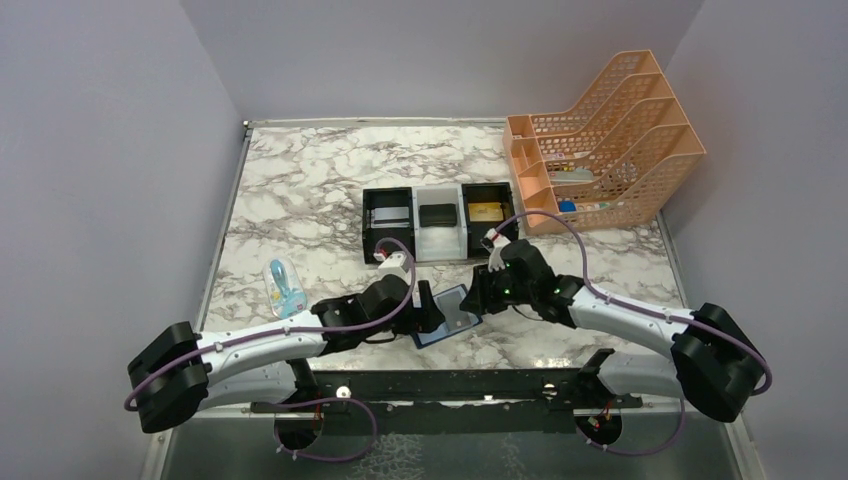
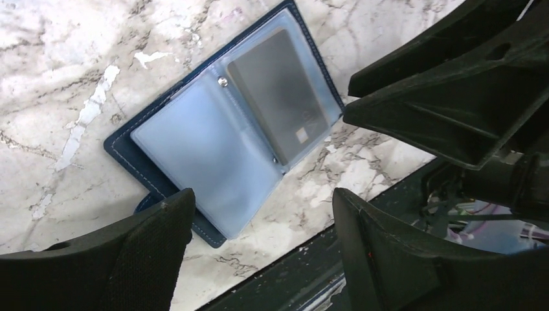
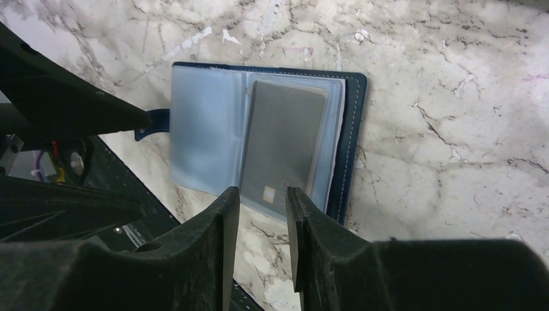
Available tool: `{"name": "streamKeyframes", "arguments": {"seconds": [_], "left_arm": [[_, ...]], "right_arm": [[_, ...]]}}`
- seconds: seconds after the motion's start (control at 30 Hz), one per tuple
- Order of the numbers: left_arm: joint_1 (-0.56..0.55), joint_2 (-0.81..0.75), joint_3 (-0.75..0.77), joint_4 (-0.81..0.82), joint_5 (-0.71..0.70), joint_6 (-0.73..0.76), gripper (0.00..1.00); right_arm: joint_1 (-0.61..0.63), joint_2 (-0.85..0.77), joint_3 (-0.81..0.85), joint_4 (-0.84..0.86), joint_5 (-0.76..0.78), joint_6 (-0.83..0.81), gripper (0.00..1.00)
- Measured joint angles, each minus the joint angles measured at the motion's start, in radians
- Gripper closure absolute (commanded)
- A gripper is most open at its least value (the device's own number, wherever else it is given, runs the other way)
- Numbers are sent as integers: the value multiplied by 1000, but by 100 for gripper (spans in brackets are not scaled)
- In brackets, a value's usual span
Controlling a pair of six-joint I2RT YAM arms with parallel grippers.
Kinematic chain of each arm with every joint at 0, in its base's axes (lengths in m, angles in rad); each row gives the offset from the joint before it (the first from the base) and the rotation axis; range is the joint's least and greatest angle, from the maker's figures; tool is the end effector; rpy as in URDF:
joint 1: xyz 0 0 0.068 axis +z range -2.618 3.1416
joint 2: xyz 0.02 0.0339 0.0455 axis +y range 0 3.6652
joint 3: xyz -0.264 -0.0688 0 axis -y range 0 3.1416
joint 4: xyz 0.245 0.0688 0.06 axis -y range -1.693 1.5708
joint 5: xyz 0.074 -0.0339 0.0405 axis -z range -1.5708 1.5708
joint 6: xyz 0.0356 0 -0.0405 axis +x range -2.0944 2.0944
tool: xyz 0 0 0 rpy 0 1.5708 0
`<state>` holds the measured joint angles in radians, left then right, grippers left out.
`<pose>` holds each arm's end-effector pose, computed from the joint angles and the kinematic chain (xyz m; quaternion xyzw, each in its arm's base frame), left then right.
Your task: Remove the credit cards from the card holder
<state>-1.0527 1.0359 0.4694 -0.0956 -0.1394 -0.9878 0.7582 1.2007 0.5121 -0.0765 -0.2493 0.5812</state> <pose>0.1086 -0.1804 0.1926 -0.0015 0.8969 -0.3404 0.2824 0.1610 0.1646 0.1751 -0.1292 0.9049 0.3311 0.2340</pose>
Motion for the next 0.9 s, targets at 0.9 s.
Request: {"name": "streamKeyframes", "arguments": {"seconds": [0.9], "left_arm": [[-69,121,-3,-82,-124,-49,44]], "right_arm": [[0,127,27,-4,-60,-45,72]]}}
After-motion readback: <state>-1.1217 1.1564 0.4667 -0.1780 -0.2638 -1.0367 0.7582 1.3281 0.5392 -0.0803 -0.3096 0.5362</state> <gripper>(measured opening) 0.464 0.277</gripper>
